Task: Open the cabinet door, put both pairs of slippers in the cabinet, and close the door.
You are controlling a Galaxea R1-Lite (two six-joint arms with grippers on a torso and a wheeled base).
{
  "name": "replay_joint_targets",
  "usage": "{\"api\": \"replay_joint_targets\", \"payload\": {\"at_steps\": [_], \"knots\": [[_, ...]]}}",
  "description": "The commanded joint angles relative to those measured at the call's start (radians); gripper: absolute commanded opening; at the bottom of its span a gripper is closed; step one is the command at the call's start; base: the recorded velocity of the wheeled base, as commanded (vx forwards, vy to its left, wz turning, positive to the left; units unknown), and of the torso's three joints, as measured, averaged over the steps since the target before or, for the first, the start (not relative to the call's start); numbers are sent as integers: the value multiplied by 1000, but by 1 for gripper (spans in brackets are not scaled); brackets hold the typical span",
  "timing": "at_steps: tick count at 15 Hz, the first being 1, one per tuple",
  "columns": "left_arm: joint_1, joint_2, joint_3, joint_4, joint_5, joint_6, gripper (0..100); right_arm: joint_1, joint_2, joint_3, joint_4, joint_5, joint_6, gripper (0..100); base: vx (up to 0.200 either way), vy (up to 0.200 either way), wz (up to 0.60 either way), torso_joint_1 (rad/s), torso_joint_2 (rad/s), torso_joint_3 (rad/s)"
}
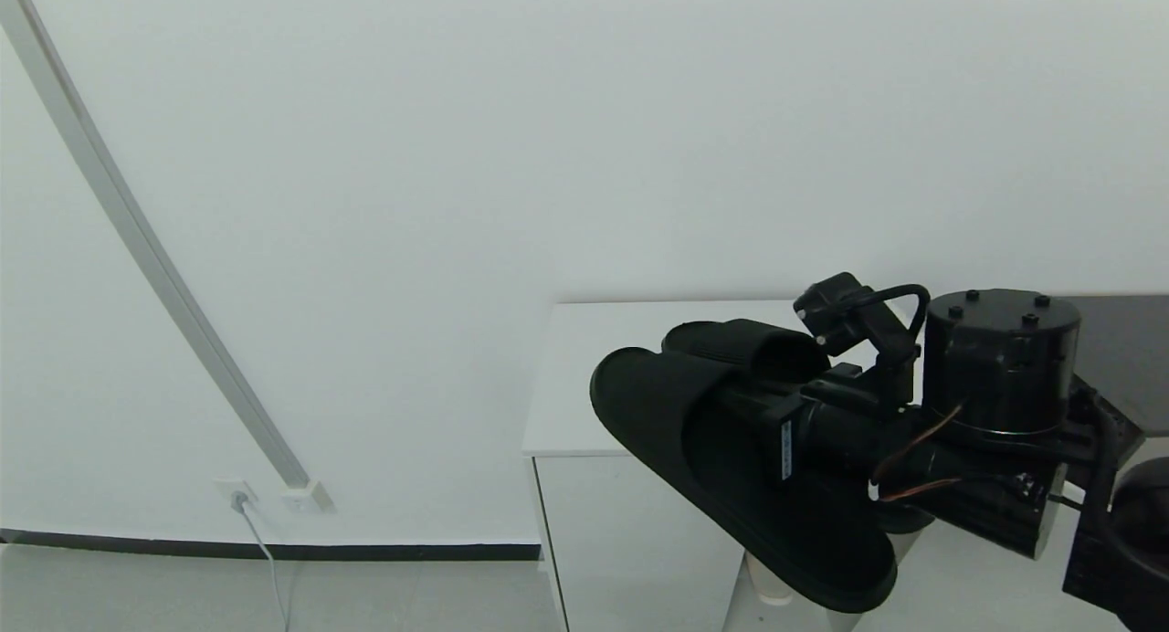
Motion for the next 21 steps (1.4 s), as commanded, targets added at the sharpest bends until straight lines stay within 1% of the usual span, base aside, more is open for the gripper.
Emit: {"api": "replay_joint_targets", "payload": {"at_steps": [1,3,14,21], "knots": [[0,0,0,0,0,0,0,0,-20,9,0,1,0,0,0,0,0,0,0,0],[0,0,0,0,0,-2,0,1,-17,11,0,1,0,0,0,0,0,0,0,0],[0,0,0,0,0,-2,0,0,9,12,-8,-6,0,0,-200,0,0,3,1,5],[-1,0,0,0,0,-2,0,1,9,14,-8,-6,0,0,0,0,0,0,0,0]]}}
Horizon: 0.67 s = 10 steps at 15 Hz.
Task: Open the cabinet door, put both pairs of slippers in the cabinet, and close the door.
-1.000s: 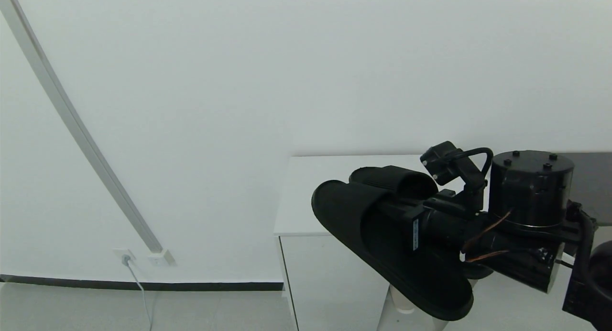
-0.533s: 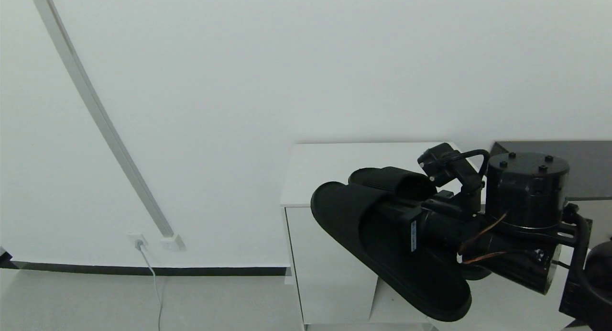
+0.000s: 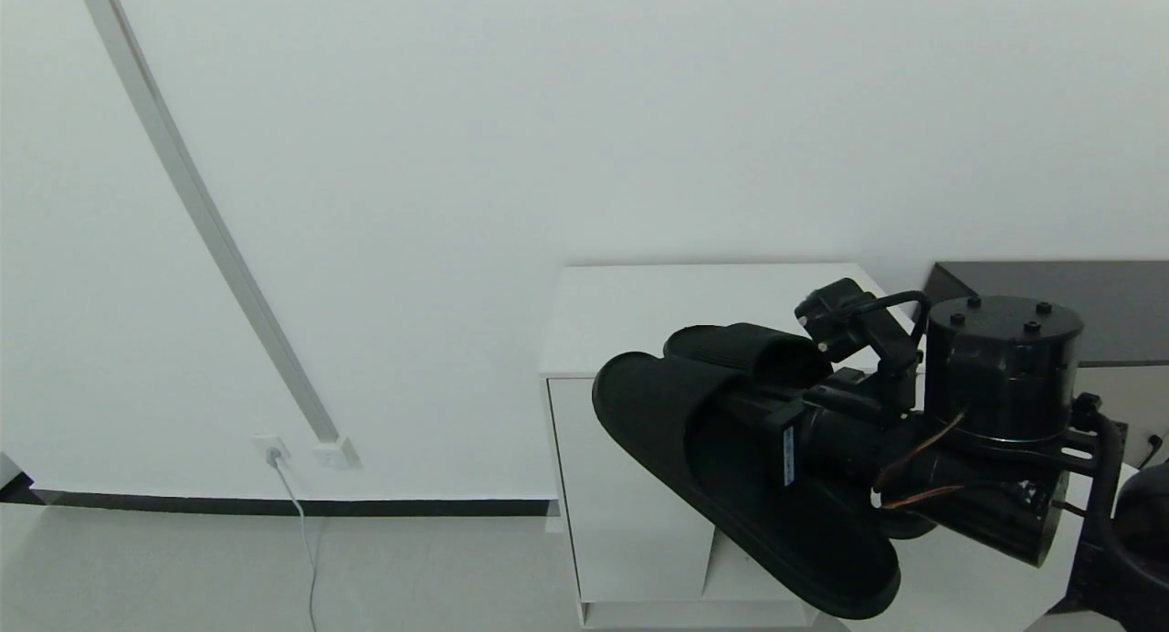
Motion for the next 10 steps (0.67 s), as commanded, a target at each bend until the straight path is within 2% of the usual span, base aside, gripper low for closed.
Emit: {"api": "replay_joint_targets", "payload": {"at_steps": [1,10], "knots": [[0,0,0,1,0,0,0,1,6,-1,0,-1,0,0,0,0,0,0,0,0],[0,0,0,1,0,-1,0,1,7,4,2,-1,-2,0,0,0,0,0,0,0]]}}
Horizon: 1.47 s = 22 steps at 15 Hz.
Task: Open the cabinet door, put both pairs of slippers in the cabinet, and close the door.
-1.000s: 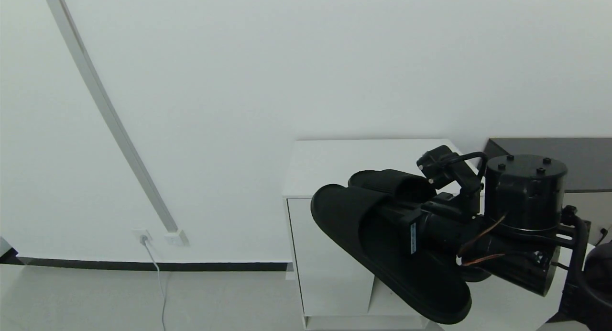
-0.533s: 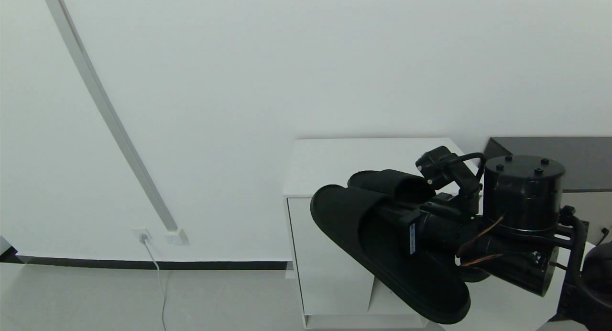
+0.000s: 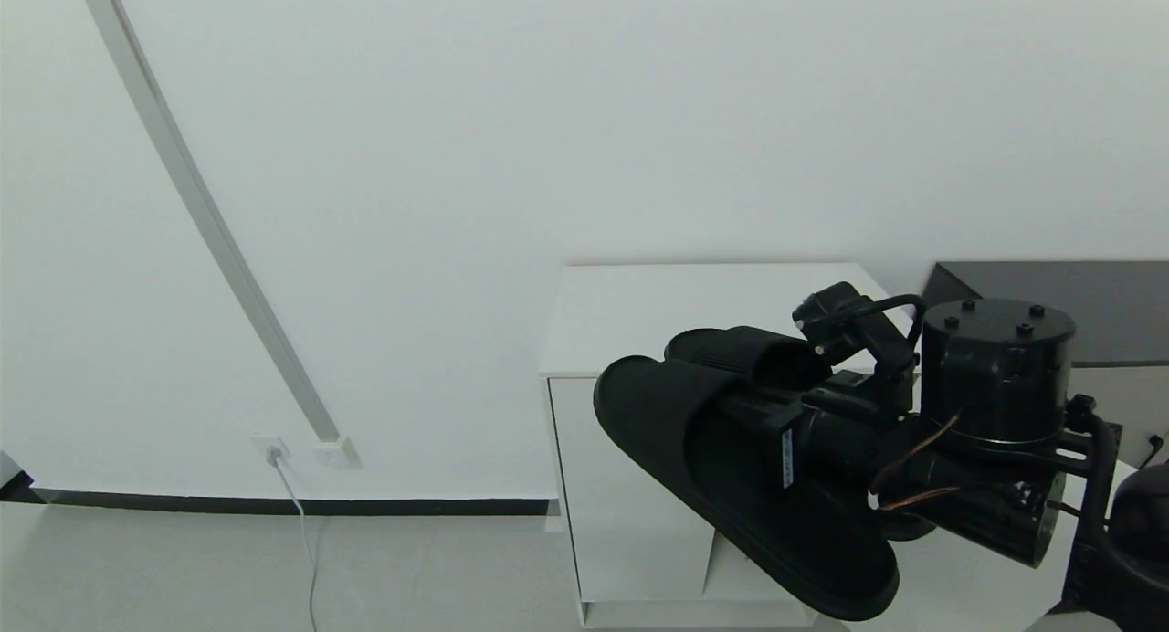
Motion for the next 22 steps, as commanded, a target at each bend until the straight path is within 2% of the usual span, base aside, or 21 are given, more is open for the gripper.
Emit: {"api": "replay_joint_targets", "payload": {"at_steps": [1,20,22], "knots": [[0,0,0,0,0,-1,0,1,4,2,-1,0,0,0,0,0,0,0,0,0],[-1,0,0,0,0,1,0,-1,4,15,-2,0,-6,0,0,-200,0,3,0,3],[0,0,0,0,0,1,0,-5,4,19,-7,5,-6,0,0,0,0,0,0,0]]}}
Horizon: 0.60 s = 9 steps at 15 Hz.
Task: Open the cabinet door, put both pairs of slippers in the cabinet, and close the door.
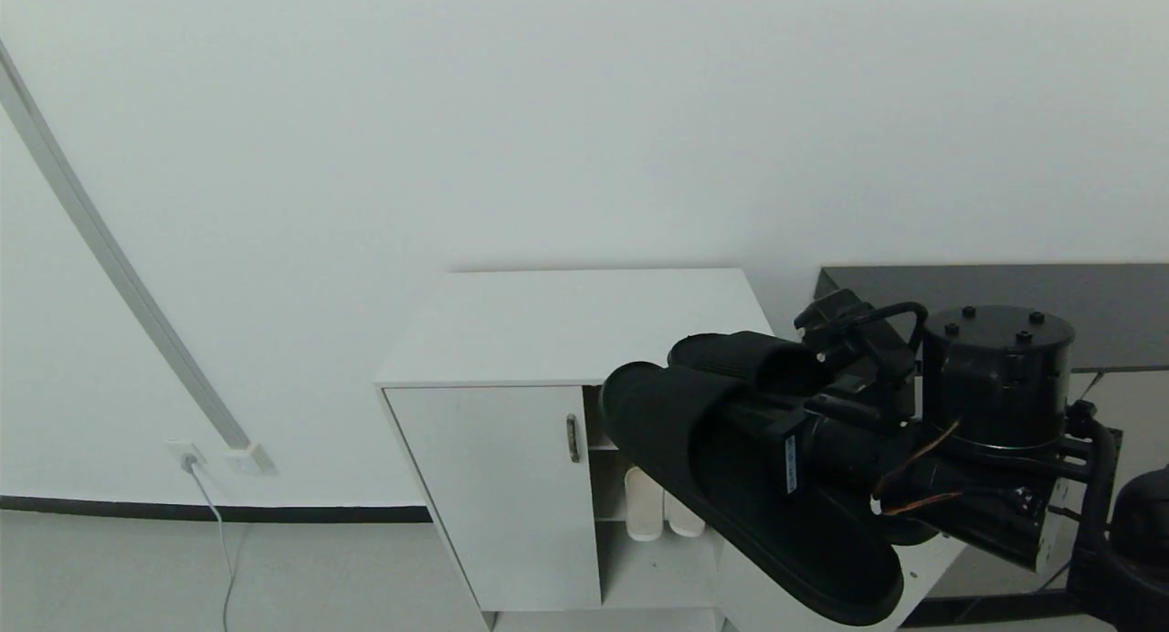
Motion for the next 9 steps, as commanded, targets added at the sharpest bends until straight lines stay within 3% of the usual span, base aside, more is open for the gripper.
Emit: {"api": "replay_joint_targets", "payload": {"at_steps": [1,9], "knots": [[0,0,0,0,0,0,0,-1,2,1,-1,5,2,0,0,0,0,0,0,0],[-1,0,0,0,0,-1,0,-3,25,11,-1,0,-11,0,0,0,0,0,0,0]]}}
